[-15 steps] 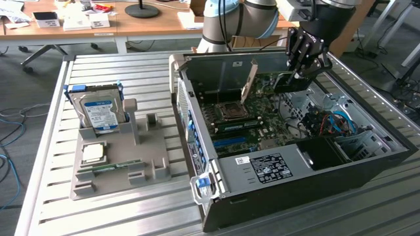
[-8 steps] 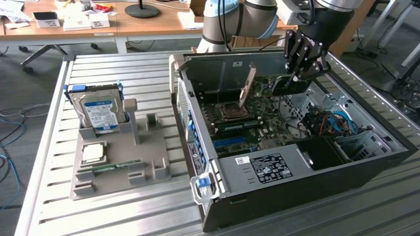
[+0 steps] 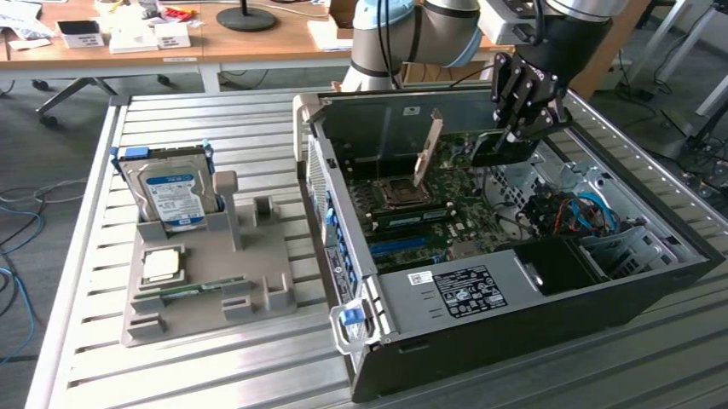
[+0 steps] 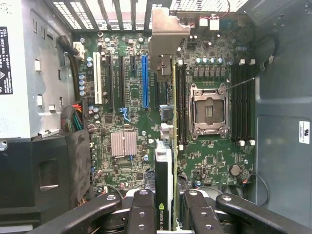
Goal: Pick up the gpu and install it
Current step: 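Insert the gpu into the slot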
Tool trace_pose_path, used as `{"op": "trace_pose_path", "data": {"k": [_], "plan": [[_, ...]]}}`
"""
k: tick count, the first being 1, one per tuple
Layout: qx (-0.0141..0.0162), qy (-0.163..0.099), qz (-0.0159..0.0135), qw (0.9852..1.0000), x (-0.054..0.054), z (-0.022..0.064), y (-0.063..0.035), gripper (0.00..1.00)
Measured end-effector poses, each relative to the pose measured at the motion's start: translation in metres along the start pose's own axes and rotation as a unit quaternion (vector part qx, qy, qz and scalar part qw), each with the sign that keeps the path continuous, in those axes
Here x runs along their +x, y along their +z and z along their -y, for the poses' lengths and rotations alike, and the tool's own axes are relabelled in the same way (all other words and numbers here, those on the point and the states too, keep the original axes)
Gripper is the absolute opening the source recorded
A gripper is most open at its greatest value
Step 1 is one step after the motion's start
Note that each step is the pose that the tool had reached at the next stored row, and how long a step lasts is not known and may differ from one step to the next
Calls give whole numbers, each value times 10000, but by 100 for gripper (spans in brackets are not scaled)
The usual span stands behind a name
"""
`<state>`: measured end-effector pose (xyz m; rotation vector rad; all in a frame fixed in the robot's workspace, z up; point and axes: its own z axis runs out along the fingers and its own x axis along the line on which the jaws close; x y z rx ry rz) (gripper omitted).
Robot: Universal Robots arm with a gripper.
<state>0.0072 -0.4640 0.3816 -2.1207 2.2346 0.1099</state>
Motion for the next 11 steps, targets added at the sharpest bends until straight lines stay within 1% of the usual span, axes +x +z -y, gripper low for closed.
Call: {"op": "trace_pose_path", "data": {"k": [8,11], "plan": [[0,-1,-3,10000,6,-13,55,27],[0,0,-4,10000,6,-14,58,27]]}}
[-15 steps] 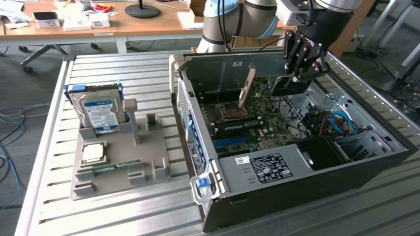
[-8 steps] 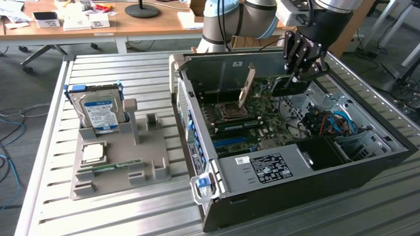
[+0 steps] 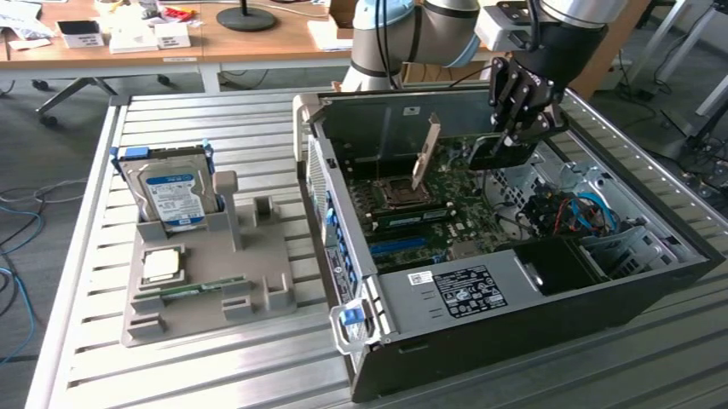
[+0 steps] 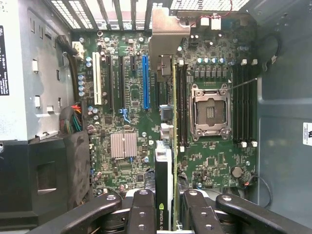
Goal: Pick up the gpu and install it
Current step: 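Insert the gpu into the slot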
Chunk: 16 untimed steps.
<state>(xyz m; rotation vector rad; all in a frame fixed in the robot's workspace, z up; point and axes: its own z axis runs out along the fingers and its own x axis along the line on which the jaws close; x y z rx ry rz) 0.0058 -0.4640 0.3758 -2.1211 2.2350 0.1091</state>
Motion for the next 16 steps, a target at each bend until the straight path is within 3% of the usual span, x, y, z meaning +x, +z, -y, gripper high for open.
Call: {"op": "trace_pose_path", "data": {"k": [16], "plan": [[0,0,0,10000,3,0,39,27]]}}
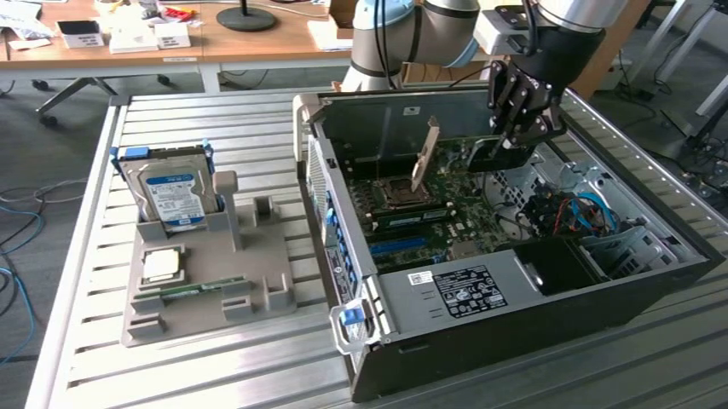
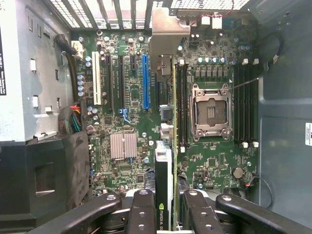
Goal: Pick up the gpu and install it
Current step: 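Insert the gpu into the slot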
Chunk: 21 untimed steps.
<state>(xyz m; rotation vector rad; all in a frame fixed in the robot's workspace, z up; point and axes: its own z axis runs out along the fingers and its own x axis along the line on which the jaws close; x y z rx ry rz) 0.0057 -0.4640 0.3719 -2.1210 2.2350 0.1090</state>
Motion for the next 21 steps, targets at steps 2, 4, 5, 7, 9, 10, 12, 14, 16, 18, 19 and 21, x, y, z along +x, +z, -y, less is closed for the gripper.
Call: {"op": "trace_pose_path", "data": {"k": [2,4,5,7,9,10,12,14,16,18,19,21], "plan": [[0,1,0,10000,0,-3,1,27],[0,0,1,10000,1,-6,6,27],[0,0,0,10000,1,-6,6,27],[0,0,0,10000,1,-6,6,27],[0,0,0,10000,1,-8,6,27],[0,1,0,10000,1,-12,8,27],[0,0,0,10000,2,-13,10,27],[0,0,0,10000,2,-13,10,27],[0,0,1,10000,2,-13,15,27],[0,-1,1,10000,3,-14,22,27],[0,-1,0,10000,3,-14,22,27],[0,0,0,10000,3,-15,22,27]]}}
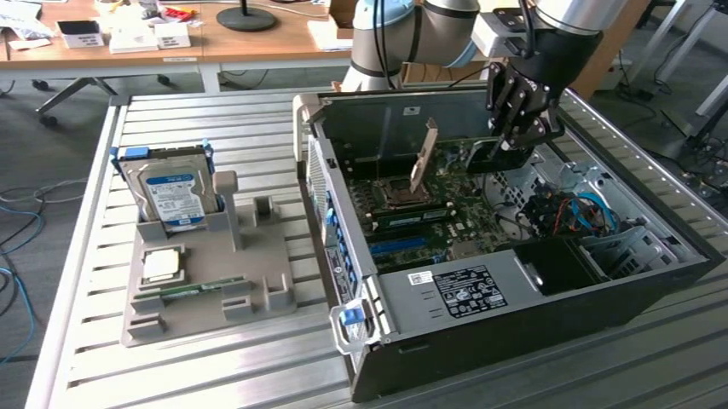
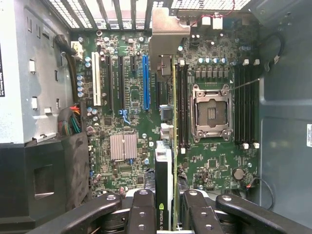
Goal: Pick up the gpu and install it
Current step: 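Insert the gpu into the slot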
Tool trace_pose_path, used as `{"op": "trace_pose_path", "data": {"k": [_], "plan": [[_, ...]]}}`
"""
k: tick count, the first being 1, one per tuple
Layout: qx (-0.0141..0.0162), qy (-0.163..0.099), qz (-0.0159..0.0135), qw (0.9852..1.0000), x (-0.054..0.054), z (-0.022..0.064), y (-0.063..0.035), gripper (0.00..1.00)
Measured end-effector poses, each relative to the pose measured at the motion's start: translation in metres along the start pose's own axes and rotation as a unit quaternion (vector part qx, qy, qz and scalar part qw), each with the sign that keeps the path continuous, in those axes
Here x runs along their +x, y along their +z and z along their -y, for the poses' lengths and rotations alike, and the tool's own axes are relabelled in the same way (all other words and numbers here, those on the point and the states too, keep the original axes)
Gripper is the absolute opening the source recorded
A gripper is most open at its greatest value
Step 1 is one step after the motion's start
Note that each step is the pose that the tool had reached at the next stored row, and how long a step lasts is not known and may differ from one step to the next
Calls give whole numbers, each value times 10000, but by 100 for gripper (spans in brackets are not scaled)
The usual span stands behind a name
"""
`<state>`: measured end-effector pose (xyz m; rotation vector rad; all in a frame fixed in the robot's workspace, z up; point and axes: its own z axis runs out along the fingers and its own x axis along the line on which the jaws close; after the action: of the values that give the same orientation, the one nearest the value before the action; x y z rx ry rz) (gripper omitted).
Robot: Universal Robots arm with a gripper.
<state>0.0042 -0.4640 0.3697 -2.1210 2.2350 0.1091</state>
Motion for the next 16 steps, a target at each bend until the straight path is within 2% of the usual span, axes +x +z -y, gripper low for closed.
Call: {"op": "trace_pose_path", "data": {"k": [16], "plan": [[0,0,0,10000,2,0,15,27]]}}
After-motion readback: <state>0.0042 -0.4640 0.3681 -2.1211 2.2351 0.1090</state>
